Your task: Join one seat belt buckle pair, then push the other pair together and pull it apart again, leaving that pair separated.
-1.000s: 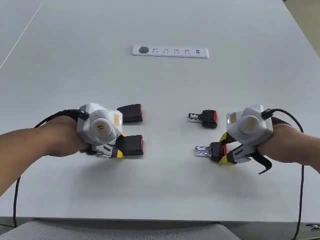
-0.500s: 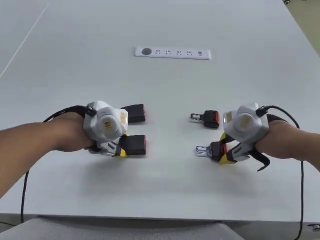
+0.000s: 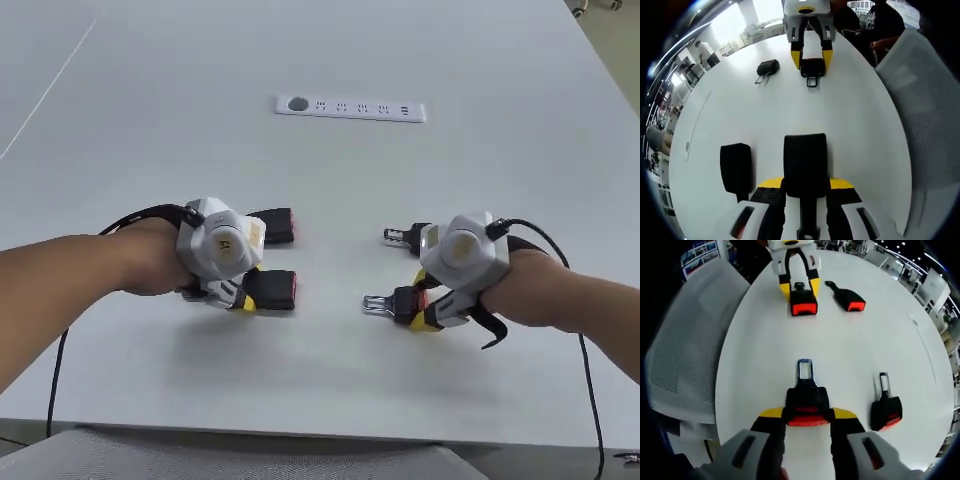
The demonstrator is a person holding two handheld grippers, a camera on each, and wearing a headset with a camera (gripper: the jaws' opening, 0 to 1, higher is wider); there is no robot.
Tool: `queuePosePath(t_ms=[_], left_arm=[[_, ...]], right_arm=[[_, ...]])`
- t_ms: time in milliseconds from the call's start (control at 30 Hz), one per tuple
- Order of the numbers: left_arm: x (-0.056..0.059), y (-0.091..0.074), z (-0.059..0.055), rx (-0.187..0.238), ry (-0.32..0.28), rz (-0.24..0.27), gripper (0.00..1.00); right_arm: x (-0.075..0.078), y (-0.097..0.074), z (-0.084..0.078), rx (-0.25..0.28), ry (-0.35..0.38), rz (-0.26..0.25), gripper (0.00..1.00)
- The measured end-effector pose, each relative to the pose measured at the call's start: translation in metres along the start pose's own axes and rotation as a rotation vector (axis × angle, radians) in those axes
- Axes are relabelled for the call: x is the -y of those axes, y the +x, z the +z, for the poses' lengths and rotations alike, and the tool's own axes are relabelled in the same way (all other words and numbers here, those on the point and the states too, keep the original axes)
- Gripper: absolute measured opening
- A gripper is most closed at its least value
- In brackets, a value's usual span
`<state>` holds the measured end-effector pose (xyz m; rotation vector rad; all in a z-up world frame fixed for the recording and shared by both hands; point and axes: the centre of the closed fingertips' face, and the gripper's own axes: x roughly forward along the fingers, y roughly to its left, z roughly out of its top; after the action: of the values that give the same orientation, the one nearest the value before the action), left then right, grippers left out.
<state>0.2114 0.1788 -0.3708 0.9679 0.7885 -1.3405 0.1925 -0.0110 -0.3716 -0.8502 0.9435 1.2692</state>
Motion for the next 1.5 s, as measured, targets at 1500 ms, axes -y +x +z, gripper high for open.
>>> queuePosePath(t_ms=[1500], left_arm=[[0.001, 0.001, -0.002, -0.012, -0.007, 0.0, 0.32]], right_arm=[[0.001, 0.04, 0.093, 0.07, -0.089, -0.043, 0.34]])
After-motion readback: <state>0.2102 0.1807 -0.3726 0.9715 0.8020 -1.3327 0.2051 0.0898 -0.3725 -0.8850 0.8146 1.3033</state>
